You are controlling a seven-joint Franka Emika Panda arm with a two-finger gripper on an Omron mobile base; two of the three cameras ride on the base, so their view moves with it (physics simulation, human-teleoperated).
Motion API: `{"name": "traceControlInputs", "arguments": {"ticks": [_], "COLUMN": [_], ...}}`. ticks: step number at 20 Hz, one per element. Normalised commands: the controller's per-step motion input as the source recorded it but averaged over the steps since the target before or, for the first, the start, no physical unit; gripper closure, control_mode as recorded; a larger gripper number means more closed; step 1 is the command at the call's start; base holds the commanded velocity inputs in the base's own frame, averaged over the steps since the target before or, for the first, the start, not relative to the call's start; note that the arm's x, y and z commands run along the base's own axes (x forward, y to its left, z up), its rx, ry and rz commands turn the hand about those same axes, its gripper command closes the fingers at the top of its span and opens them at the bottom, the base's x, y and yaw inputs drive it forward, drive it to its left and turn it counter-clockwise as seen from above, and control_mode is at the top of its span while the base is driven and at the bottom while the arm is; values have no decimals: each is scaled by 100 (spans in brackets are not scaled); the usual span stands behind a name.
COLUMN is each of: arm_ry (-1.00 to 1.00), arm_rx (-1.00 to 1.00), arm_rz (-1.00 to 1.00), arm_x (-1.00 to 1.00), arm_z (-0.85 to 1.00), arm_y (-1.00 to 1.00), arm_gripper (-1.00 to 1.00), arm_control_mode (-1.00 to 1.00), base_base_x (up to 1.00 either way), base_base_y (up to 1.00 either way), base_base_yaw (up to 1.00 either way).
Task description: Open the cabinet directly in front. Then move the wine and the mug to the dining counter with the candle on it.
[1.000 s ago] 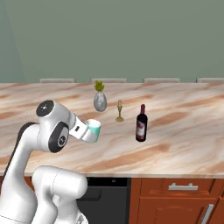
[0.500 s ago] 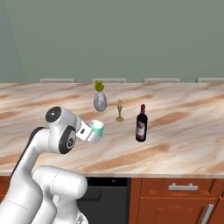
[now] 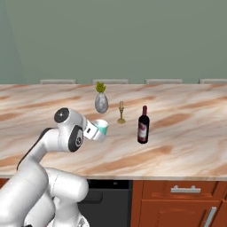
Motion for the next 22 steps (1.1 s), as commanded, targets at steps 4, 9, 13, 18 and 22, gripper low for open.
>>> {"name": "traceControlInputs", "arguments": {"ticks": [4,9,13,18,22], "arm_ry": [0,0,0,0,0], "arm_rx": [0,0,0,0,0], "arm_rz": [0,-3,-5,-5,-5], "arm_x": [39,24,26,23,26], "arm_z": [-14,-20,-26,-25,-17], "arm_y": [-3,-4,-10,-14,-14], "arm_gripper": [100,100,100,100,100], "arm_control_mode": [-100,-100,-100,-100,-100], "base_base_x": [0,0,0,0,0], "base_base_y": [0,0,0,0,0], "base_base_yaw": [0,0,0,0,0]}}
